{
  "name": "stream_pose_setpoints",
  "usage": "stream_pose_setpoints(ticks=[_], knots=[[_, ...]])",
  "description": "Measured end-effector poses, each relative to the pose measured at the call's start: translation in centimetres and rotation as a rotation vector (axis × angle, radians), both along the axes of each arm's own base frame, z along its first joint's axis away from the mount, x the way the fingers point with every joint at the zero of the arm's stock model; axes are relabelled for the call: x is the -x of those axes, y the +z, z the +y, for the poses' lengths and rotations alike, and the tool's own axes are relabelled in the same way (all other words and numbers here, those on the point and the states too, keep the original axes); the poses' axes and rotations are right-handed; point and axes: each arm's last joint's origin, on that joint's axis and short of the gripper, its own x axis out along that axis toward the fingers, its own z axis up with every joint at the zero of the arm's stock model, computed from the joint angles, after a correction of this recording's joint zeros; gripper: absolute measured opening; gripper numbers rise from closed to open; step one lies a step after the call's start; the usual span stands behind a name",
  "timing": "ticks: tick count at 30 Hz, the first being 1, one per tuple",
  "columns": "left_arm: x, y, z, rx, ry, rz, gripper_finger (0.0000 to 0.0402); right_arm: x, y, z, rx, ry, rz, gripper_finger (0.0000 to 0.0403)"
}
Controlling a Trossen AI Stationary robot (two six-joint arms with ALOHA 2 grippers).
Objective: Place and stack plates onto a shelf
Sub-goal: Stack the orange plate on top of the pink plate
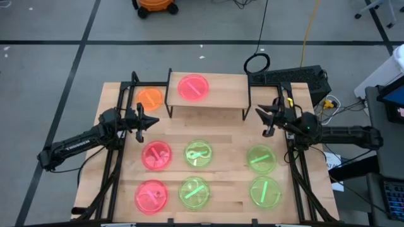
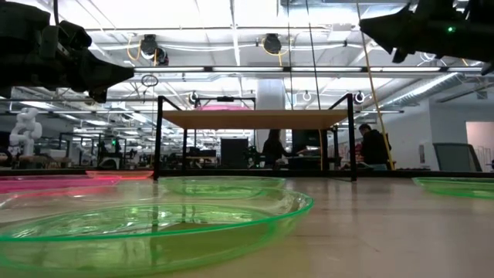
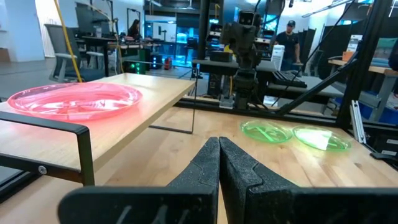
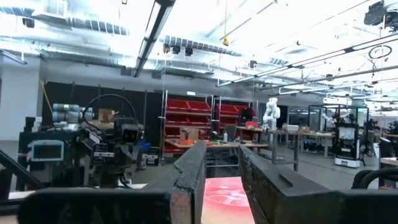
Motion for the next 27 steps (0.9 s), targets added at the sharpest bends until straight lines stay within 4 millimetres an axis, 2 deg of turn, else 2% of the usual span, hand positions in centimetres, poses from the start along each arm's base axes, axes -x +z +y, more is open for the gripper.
stream_pose_setpoints(ticks=[14,24,27], knots=[[0.0,0.0,0.0,-0.001,0.000,-0.003,0.0004,0.1,-1.0,0.0,-0.012,0.008,0.019,0.0077],[0.2,1.5,-0.1,-0.042,0.000,-0.148,0.0004,0.1,-1.0,0.0,-0.028,0.015,0.014,0.0077],[0.3,2.0,0.1,-0.001,0.071,-0.202,0.0004,0.1,-1.0,0.0,-0.057,0.027,0.008,0.0077]])
